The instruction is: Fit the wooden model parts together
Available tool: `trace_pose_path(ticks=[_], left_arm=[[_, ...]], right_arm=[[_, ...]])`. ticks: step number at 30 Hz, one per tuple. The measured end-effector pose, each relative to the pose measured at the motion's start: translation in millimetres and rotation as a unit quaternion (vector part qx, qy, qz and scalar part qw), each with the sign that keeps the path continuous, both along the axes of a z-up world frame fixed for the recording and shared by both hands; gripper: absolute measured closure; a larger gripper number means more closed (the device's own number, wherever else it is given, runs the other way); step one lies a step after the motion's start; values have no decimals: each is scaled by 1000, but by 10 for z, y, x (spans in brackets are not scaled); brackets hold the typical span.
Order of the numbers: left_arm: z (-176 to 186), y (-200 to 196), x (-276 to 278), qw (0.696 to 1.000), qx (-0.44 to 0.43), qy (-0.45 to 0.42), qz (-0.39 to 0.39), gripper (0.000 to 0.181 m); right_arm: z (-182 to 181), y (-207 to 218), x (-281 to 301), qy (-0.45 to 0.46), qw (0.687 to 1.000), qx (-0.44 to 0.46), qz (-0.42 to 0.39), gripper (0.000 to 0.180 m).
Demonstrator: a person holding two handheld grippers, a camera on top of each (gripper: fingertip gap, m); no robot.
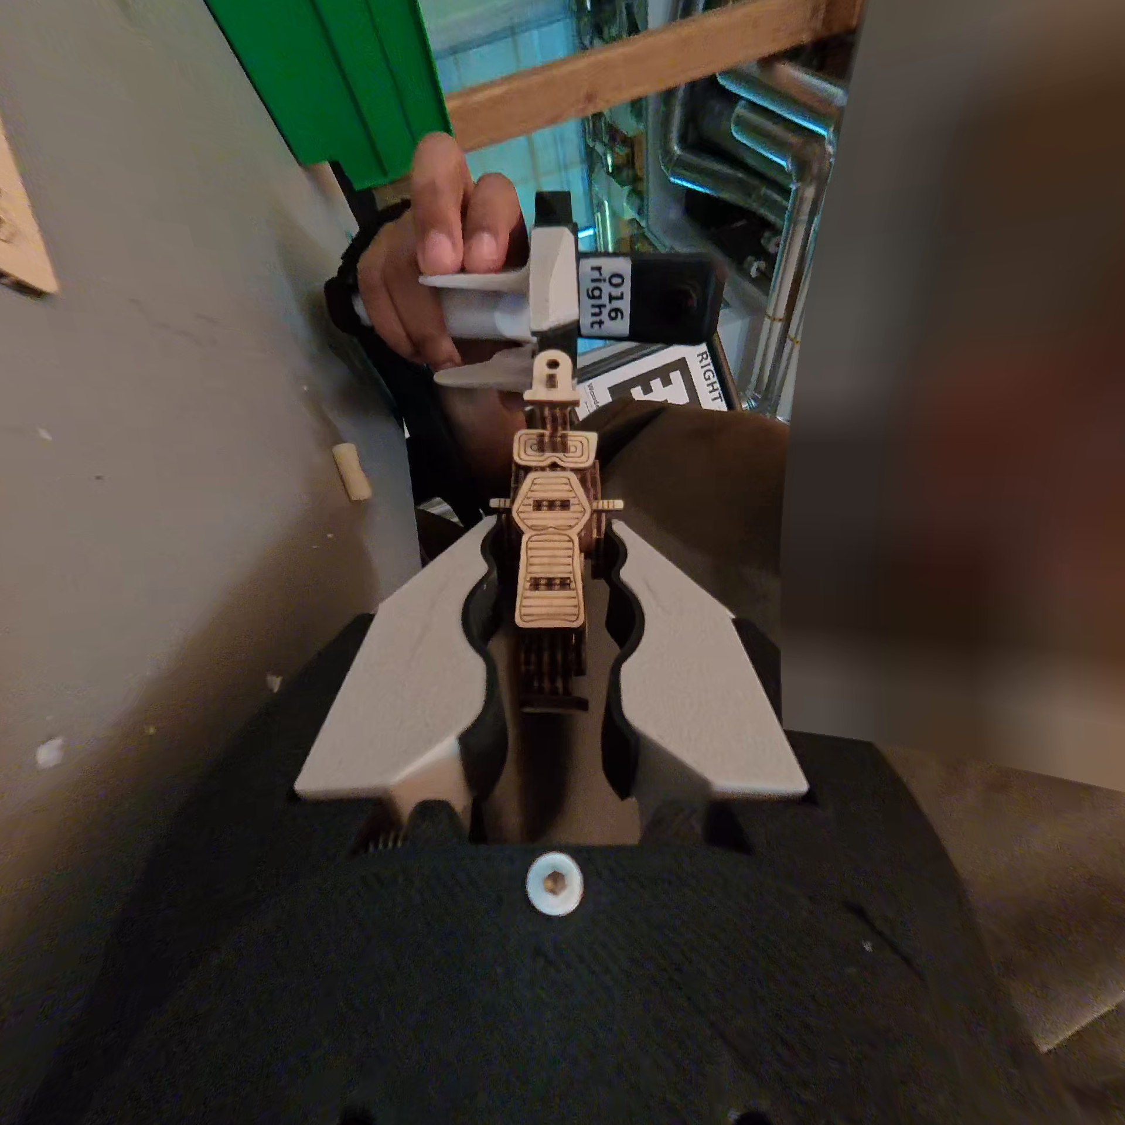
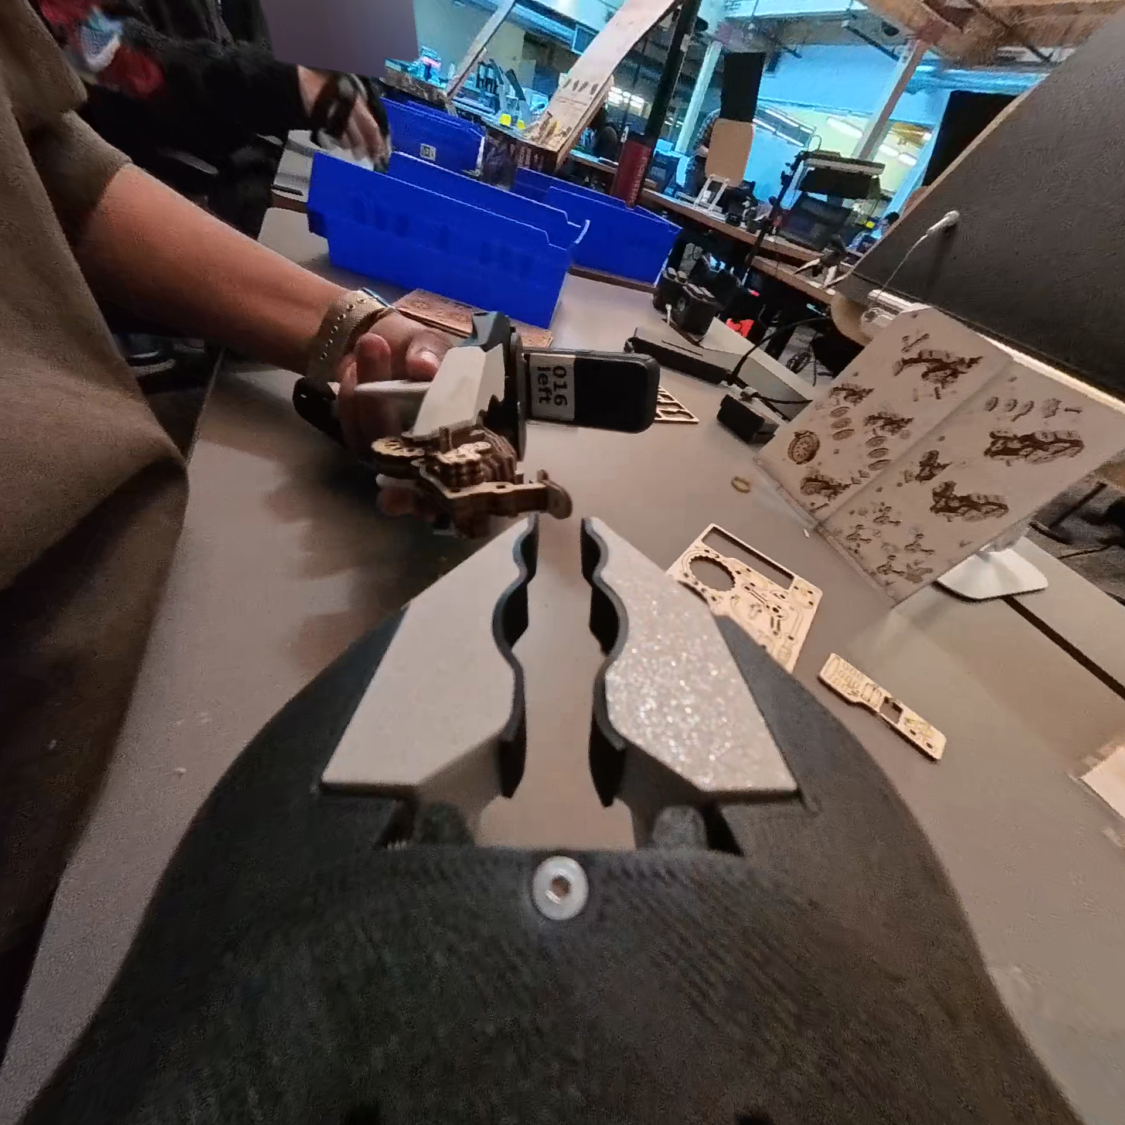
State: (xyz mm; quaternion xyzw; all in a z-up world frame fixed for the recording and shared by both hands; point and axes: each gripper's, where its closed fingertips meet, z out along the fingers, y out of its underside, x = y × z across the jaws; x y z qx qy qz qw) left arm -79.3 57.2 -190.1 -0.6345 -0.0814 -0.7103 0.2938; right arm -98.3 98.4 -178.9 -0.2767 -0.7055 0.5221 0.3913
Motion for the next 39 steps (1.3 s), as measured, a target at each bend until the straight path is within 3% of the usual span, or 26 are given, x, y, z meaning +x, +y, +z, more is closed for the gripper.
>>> trace_pose_path(ticks=[1,18,29,39], left_arm=[[1,-11,18,1000,1,1,-5,154],[-46,-60,83,1000,0,15,-26,154],[-92,-26,65,999,-8,28,-16,154],[-191,-86,156,997,-16,68,-40,153]], right_arm=[[-11,-9,16,-4,1000,0,7,167],[-49,-107,106,-29,998,-20,46,178],[-76,-83,73,-21,999,-3,29,172],[-141,-196,175,-45,996,-1,71,171]])
